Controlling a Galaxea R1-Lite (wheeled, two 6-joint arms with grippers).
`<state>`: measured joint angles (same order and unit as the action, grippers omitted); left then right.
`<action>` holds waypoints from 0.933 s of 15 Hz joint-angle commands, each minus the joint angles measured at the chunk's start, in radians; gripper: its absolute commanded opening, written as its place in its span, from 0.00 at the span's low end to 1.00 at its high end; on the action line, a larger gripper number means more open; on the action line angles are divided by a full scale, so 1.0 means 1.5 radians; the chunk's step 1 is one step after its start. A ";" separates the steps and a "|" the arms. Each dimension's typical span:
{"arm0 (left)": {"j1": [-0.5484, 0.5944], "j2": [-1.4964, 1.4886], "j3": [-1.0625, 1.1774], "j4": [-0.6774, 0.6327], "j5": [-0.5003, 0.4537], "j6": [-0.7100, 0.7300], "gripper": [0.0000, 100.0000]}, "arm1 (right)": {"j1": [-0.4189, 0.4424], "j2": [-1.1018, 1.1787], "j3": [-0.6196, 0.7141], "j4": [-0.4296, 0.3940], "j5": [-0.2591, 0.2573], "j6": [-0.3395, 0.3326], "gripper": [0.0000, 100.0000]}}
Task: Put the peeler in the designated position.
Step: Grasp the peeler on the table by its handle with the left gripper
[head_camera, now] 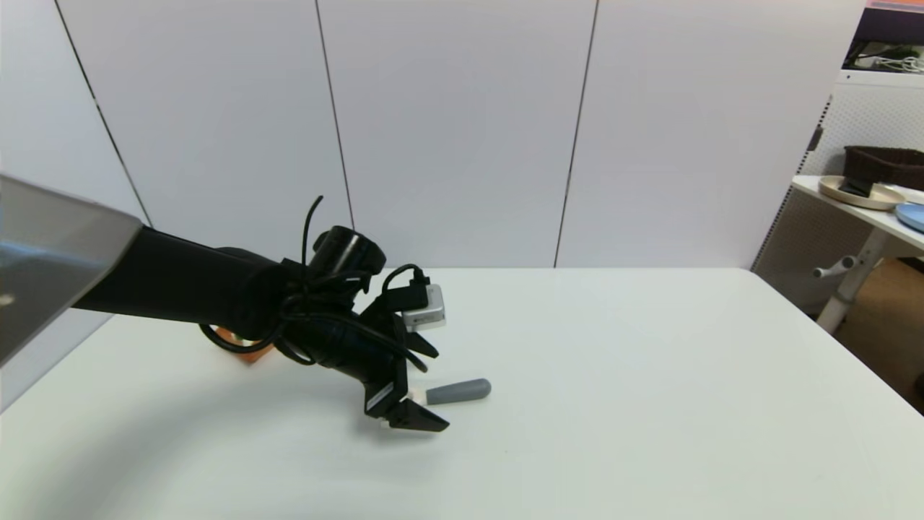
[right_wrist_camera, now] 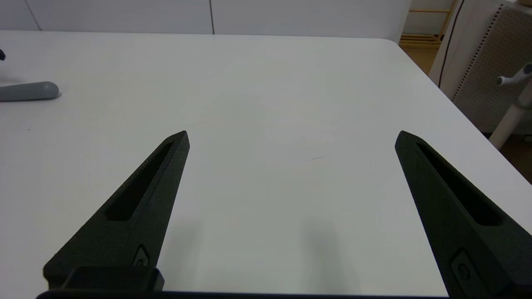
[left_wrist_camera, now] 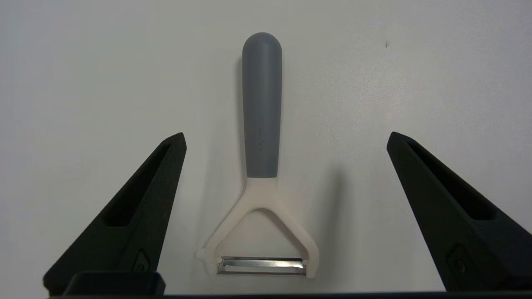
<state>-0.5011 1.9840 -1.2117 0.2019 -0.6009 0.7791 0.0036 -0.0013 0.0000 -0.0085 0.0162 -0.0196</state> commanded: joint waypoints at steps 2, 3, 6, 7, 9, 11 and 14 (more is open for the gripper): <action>-0.007 0.039 -0.019 0.000 -0.003 -0.001 1.00 | 0.001 0.000 0.000 0.001 0.000 0.000 1.00; -0.007 0.049 -0.021 -0.007 -0.005 -0.001 1.00 | 0.000 0.000 0.000 0.000 0.000 0.000 1.00; -0.007 0.066 -0.026 -0.025 -0.006 -0.002 1.00 | 0.001 0.000 0.000 0.000 0.000 0.000 1.00; -0.007 0.070 -0.030 -0.025 -0.006 -0.002 1.00 | 0.001 0.000 0.000 0.001 0.000 0.000 1.00; -0.007 0.075 -0.030 -0.024 -0.007 -0.002 1.00 | 0.001 0.000 0.000 0.000 0.000 0.000 1.00; -0.007 0.078 -0.032 -0.024 -0.007 -0.003 1.00 | 0.001 0.000 0.000 0.001 0.000 0.000 1.00; -0.007 0.081 -0.032 -0.023 -0.007 -0.016 1.00 | 0.001 0.000 0.000 0.000 0.000 0.000 1.00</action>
<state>-0.5109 2.1051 -1.2589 0.1660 -0.6094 0.7534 0.0043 -0.0013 0.0000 -0.0085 0.0162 -0.0196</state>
